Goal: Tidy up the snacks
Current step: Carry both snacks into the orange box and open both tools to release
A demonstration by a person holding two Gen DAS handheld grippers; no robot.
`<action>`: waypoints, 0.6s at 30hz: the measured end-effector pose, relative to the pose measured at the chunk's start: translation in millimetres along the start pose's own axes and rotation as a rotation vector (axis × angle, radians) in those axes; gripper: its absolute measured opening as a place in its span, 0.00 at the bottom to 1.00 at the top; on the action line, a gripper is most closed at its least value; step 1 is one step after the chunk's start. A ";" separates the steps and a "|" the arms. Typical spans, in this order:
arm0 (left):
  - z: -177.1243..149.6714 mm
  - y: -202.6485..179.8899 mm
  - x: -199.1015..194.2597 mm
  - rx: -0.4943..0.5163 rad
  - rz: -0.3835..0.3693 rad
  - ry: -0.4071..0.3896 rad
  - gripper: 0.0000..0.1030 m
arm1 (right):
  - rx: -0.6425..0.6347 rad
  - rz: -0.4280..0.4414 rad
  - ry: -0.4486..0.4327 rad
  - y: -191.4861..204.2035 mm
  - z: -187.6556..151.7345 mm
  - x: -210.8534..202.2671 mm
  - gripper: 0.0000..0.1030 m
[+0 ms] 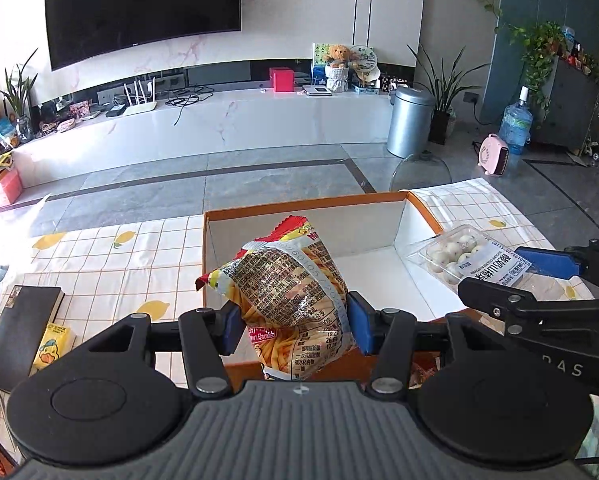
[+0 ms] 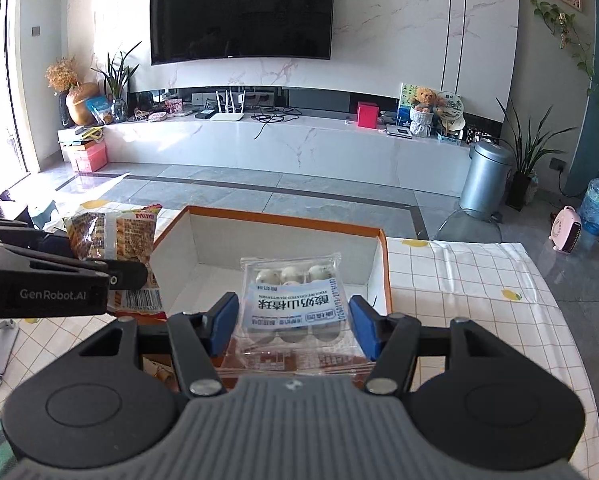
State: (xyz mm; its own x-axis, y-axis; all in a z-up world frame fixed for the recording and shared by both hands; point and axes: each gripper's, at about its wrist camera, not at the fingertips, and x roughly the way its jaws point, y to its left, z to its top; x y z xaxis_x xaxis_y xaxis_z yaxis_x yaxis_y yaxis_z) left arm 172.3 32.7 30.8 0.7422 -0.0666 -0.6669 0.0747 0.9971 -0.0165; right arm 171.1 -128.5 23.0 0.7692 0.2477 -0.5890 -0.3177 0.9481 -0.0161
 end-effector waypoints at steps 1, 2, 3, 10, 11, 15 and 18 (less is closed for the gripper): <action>3.0 0.3 4.7 0.005 0.000 0.007 0.58 | -0.009 -0.004 0.010 0.3 3.5 10.1 0.57; 5.4 0.8 10.1 0.009 0.004 0.012 0.58 | -0.017 -0.005 0.021 0.2 7.0 20.8 0.57; 7.9 1.3 15.7 0.014 0.009 0.019 0.58 | -0.022 -0.005 0.031 0.3 10.0 30.0 0.57; 19.7 6.4 60.4 0.048 0.030 0.095 0.58 | -0.034 -0.004 0.127 -1.0 23.0 96.6 0.57; 20.3 7.4 67.1 0.049 0.036 0.107 0.58 | -0.027 0.002 0.148 -2.3 24.3 107.1 0.57; 22.6 8.0 91.2 0.083 0.049 0.170 0.58 | -0.004 0.036 0.230 -1.2 27.7 141.1 0.57; 21.8 12.0 103.9 0.099 0.057 0.213 0.58 | 0.006 0.055 0.294 -1.4 25.6 164.8 0.57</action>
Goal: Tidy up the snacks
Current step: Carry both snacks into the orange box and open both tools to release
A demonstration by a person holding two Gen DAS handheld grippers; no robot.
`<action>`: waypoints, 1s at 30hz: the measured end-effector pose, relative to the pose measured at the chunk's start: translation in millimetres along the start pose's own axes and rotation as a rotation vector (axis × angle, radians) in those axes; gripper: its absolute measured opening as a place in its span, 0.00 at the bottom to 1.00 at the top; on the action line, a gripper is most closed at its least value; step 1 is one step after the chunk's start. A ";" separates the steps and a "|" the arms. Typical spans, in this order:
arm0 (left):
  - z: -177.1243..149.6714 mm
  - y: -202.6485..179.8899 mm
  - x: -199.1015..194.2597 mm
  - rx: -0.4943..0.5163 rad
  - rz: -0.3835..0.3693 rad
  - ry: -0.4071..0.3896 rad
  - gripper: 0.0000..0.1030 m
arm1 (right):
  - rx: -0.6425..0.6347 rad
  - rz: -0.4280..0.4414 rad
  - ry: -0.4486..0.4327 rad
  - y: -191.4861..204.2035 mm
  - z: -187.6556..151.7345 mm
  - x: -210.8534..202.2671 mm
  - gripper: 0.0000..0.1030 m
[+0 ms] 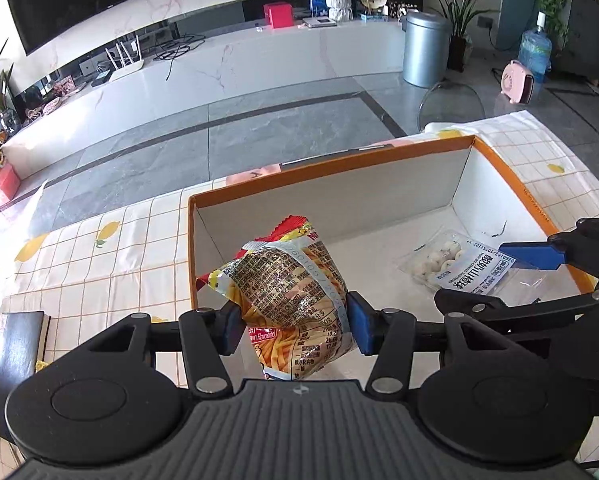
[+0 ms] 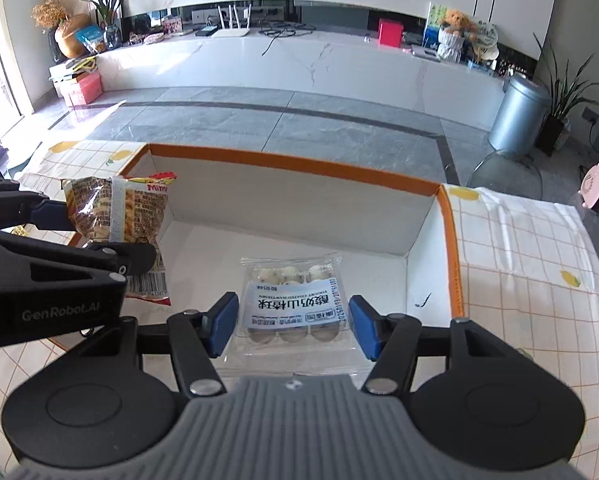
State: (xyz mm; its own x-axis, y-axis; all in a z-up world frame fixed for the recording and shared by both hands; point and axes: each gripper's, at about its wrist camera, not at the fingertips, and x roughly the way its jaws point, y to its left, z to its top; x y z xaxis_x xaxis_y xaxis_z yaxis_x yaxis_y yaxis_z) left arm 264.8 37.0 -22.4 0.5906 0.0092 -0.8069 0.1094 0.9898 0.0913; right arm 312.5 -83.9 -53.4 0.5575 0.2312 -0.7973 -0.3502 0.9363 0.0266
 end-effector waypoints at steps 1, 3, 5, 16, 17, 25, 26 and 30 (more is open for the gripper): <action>1.6 1.1 3.7 0.000 -0.001 0.013 0.58 | 0.002 0.007 0.020 -0.4 1.1 7.0 0.57; 2.0 -0.7 10.5 0.034 0.010 0.038 0.58 | 0.001 0.014 0.049 0.1 2.6 18.1 0.57; 2.4 -4.5 17.9 0.077 0.030 0.066 0.58 | -0.010 0.017 0.078 0.8 3.3 26.9 0.57; -2.6 -19.1 45.2 0.186 0.107 0.196 0.59 | -0.028 0.092 0.248 2.0 6.0 64.4 0.57; -3.7 -19.6 46.5 0.187 0.114 0.204 0.59 | -0.026 0.097 0.262 3.1 6.6 67.9 0.57; -6.2 -28.9 48.5 0.228 0.160 0.221 0.64 | -0.009 0.099 0.329 4.5 8.6 78.4 0.58; -5.7 -30.1 49.1 0.235 0.162 0.222 0.65 | -0.003 0.102 0.339 3.8 10.6 81.3 0.58; -3.6 -30.4 51.4 0.250 0.170 0.220 0.67 | 0.012 0.101 0.358 4.1 9.1 84.7 0.56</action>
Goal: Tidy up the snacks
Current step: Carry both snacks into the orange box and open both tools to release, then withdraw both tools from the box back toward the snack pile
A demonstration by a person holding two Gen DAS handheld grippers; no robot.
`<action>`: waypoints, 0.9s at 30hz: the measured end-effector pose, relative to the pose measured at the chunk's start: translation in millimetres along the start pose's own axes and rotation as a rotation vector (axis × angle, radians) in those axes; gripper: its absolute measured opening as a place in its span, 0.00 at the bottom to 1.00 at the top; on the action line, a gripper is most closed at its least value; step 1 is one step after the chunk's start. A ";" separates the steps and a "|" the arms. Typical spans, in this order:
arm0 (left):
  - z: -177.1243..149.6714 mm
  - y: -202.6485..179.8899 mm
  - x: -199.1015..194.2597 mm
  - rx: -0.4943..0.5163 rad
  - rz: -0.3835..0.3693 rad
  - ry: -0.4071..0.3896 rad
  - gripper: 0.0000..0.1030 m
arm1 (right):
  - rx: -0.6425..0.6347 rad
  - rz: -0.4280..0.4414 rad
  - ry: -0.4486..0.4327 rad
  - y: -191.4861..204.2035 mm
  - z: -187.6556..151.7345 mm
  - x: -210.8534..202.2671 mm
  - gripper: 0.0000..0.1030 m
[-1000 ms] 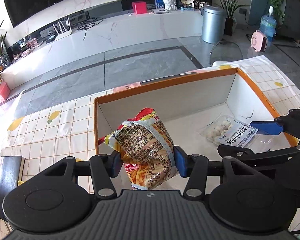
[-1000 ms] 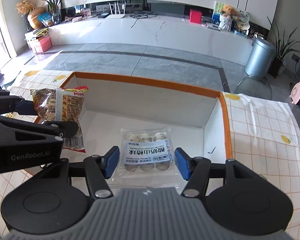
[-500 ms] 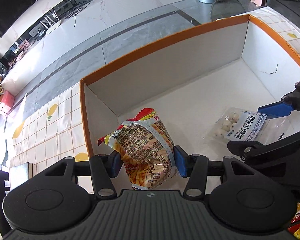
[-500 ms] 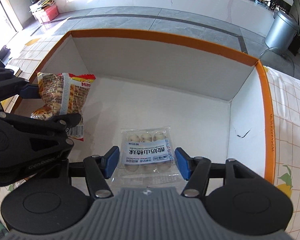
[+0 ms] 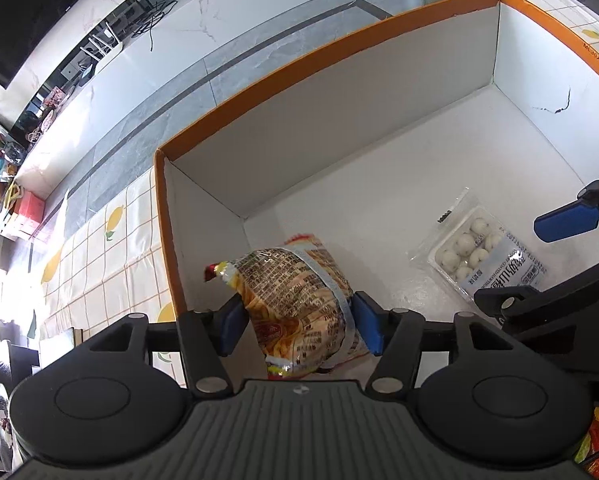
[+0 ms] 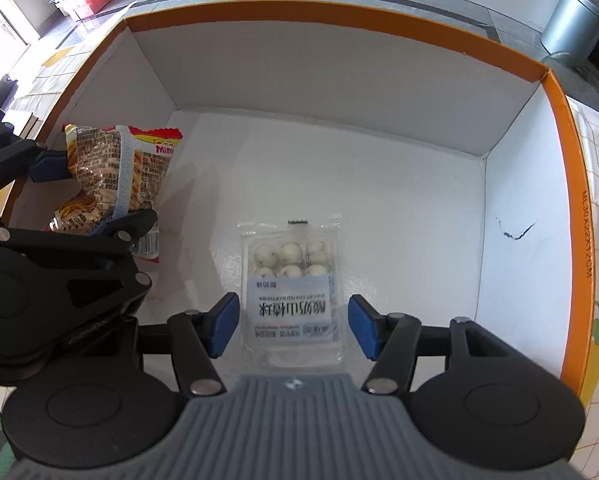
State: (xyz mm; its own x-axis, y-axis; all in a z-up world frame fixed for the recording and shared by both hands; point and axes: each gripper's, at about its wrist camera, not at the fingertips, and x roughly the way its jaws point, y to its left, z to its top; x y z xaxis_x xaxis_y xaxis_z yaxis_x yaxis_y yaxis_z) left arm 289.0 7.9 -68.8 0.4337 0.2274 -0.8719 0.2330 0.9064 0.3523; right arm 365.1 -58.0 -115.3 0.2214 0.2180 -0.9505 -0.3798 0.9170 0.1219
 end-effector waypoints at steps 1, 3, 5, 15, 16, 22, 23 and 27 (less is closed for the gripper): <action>-0.3 -0.6 -0.3 0.003 0.004 -0.002 0.68 | 0.005 -0.001 0.008 -0.3 0.0 0.4 0.57; -0.7 -1.3 -0.9 0.008 0.012 -0.005 0.69 | 0.009 -0.008 0.020 -0.8 1.3 1.2 0.59; -1.6 -1.9 -4.3 0.006 0.027 -0.014 0.71 | 0.008 -0.028 0.021 -0.7 -0.4 0.1 0.64; -4.5 6.5 -26.2 -0.063 0.039 -0.083 0.80 | -0.006 -0.073 -0.022 -1.6 -5.7 -26.4 0.73; -4.8 7.1 -28.7 -0.067 0.037 -0.088 0.82 | -0.007 -0.074 -0.027 -1.7 -6.9 -29.5 0.73; -8.9 15.0 -47.2 -0.109 0.031 -0.158 0.94 | 0.020 -0.068 -0.064 -6.4 -14.8 -51.6 0.74; -10.3 17.4 -50.5 -0.118 0.030 -0.170 0.98 | 0.023 -0.067 -0.079 -7.4 -17.7 -58.0 0.74; -18.2 22.7 -63.9 -0.157 0.007 -0.205 1.00 | 0.043 -0.061 -0.147 -7.9 -28.9 -78.8 0.77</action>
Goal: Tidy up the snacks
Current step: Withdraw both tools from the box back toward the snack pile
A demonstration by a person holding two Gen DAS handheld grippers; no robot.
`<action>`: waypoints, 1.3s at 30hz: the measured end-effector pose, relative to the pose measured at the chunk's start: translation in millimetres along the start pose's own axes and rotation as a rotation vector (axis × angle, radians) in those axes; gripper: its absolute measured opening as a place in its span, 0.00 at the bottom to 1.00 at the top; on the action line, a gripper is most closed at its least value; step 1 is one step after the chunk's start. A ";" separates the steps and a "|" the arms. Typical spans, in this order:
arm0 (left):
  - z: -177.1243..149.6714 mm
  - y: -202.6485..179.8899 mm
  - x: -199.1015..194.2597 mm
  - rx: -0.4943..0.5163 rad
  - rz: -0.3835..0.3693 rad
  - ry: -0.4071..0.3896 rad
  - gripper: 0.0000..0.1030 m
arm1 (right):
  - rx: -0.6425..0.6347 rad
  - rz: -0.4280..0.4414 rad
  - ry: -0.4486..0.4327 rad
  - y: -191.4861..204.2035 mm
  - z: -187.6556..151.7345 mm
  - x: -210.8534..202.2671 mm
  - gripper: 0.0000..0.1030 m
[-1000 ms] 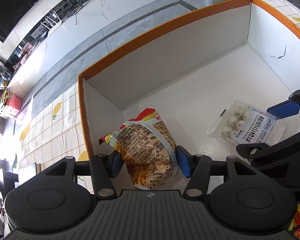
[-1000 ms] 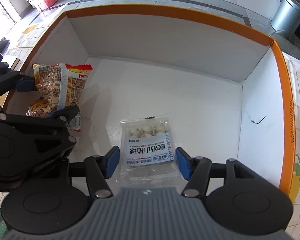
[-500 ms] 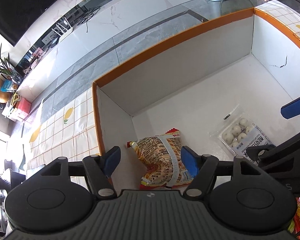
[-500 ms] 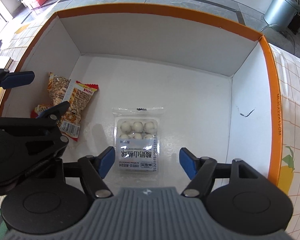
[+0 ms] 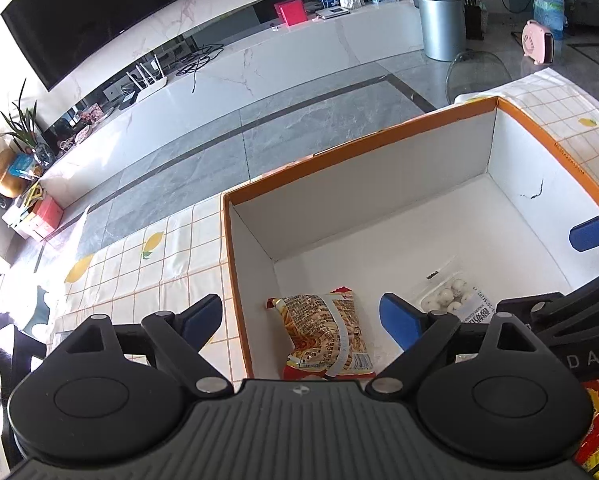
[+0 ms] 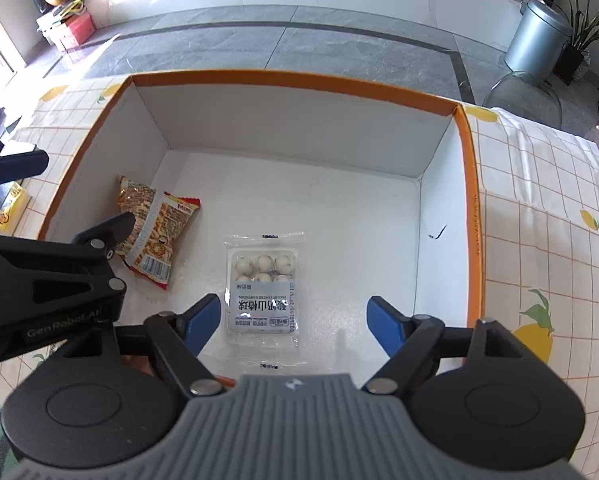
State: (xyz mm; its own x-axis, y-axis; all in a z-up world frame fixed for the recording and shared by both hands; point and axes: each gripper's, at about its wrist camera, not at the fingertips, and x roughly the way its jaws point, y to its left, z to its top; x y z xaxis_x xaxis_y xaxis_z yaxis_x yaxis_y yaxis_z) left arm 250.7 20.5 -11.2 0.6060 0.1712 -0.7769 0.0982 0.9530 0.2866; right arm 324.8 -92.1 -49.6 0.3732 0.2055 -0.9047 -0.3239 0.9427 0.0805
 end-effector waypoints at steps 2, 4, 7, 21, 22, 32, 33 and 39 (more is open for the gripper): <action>-3.5 0.9 -10.1 -0.014 -0.007 -0.022 1.00 | 0.016 0.006 -0.045 -0.5 -6.9 -12.9 0.77; -7.6 2.9 -22.6 -0.039 -0.018 -0.054 1.00 | 0.027 0.006 -0.101 0.1 -14.9 -27.6 0.77; -14.3 7.5 -40.3 -0.085 -0.048 -0.102 1.00 | 0.035 0.000 -0.199 3.3 -29.7 -49.5 0.77; -67.6 23.6 -88.0 -0.270 -0.260 -0.174 0.96 | 0.117 -0.009 -0.543 2.6 -133.4 -115.0 0.83; -72.4 23.9 -88.9 -0.278 -0.265 -0.175 0.90 | 0.123 -0.006 -0.555 3.6 -142.7 -117.2 0.83; -128.9 26.0 -86.8 -0.395 -0.346 -0.164 0.69 | 0.171 -0.024 -0.613 11.0 -213.1 -105.5 0.86; -133.4 24.4 -86.0 -0.395 -0.335 -0.165 0.73 | 0.171 -0.029 -0.613 12.2 -217.6 -102.7 0.86; -154.4 21.5 -76.9 -0.411 -0.323 -0.135 0.92 | 0.128 -0.099 -0.585 20.1 -234.6 -80.0 0.86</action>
State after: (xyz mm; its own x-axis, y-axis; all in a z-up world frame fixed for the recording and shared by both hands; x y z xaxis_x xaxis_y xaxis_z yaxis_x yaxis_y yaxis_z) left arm 84.3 66.4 -31.9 0.6945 -0.1550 -0.7026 -0.0040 0.9757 -0.2192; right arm 84.4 -151.3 -73.8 0.8241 0.1915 -0.5332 -0.1697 0.9814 0.0902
